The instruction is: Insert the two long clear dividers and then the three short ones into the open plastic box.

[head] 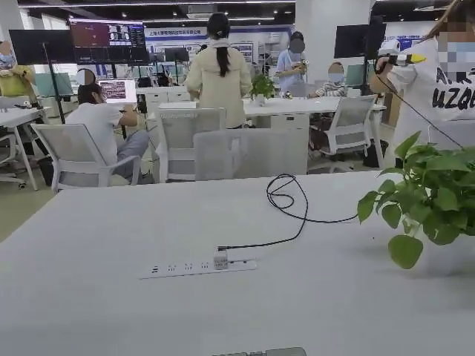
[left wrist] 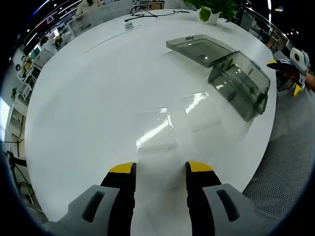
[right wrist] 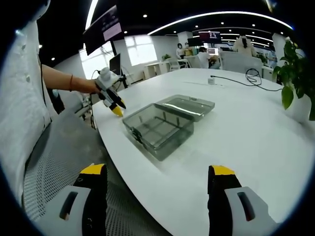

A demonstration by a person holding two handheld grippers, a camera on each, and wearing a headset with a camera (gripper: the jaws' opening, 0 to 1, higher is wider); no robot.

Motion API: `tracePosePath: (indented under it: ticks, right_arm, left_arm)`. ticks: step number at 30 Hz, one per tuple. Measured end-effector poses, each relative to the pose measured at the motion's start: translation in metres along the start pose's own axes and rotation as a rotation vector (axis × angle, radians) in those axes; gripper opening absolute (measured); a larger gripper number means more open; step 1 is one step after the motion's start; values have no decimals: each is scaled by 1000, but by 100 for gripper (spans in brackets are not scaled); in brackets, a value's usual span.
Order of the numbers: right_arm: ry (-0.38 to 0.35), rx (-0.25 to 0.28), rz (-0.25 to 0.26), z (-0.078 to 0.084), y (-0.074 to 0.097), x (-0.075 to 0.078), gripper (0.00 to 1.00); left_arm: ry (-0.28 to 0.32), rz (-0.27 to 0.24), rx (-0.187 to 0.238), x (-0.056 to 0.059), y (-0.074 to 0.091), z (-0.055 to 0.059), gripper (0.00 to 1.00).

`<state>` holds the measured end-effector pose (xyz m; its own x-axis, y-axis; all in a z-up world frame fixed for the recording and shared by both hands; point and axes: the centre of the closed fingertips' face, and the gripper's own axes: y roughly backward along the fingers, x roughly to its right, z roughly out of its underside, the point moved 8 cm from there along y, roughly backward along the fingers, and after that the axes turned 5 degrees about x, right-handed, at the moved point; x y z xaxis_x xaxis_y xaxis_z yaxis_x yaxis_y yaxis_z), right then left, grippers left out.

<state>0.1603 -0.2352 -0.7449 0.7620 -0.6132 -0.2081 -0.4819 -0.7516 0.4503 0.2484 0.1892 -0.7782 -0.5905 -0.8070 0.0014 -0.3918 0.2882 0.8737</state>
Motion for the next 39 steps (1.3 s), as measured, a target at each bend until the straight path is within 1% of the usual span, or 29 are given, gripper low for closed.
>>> tracePosePath:
  ticks: [2,4,11,21,27,29,32,39]
  right_arm:
    - [-1,1,1,0,0,0,85]
    - [-5,2,4,1,0,0,85]
    - [-12,5,11,4,3,0,84]
    - [-11,4,16,4,4,0,84]
    - [-9,5,16,3,4,0,84]
    - [-9,4,16,3,4,0,84]
    - [-8,2,16,3,3,-1,84]
    - [-7,-1,13,3,3,-2,84]
  left_arm:
    - [4,-2,-13,0,0,-1,37]
    - [6,-3,-41,0,0,-3,36]
    - [10,-2,-98,-2,-1,-7,35]
    - [16,-4,-133,-4,-1,-8,32]
    - [25,0,-142,-5,-1,-9,32]
    - [51,0,-140,-5,-1,-10,31]
    - [70,8,-136,-6,0,-9,31]
    - [95,15,-114,-6,1,-7,30]
